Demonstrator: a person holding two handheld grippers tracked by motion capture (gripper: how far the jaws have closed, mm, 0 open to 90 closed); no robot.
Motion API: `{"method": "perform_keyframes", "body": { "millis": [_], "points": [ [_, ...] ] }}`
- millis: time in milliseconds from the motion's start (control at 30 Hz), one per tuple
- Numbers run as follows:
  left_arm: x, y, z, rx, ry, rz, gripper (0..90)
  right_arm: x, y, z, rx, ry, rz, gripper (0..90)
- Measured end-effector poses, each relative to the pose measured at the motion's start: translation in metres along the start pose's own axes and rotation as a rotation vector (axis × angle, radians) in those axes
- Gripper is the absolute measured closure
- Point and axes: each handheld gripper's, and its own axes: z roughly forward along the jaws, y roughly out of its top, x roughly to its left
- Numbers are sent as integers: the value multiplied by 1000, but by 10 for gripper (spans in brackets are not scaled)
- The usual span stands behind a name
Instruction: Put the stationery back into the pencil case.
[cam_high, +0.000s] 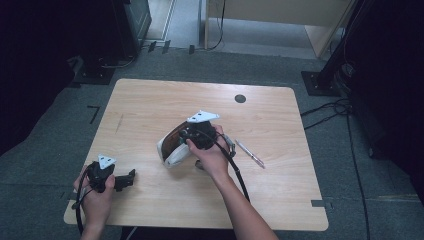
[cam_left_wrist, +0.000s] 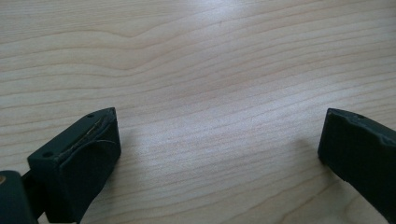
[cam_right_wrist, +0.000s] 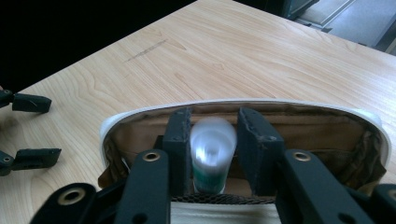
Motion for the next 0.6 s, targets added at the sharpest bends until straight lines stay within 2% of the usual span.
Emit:
{"method": "perform_keyframes", "body": {
  "millis": [167,267,433,600],
  "points": [
    [0,0,0,1,-1,1,0,-5,0,0,-1,-30,-3,712],
    [0,0,0,1,-1,1,0,-8,0,-3,-7,-27,11,695],
    [0,0,0,0,0,1,0,-8,2,-10,-25,-28,4,675],
    [0,0,0,1,0,2,0,-9,3,-32,-54,-27,-12,657]
  ]
}}
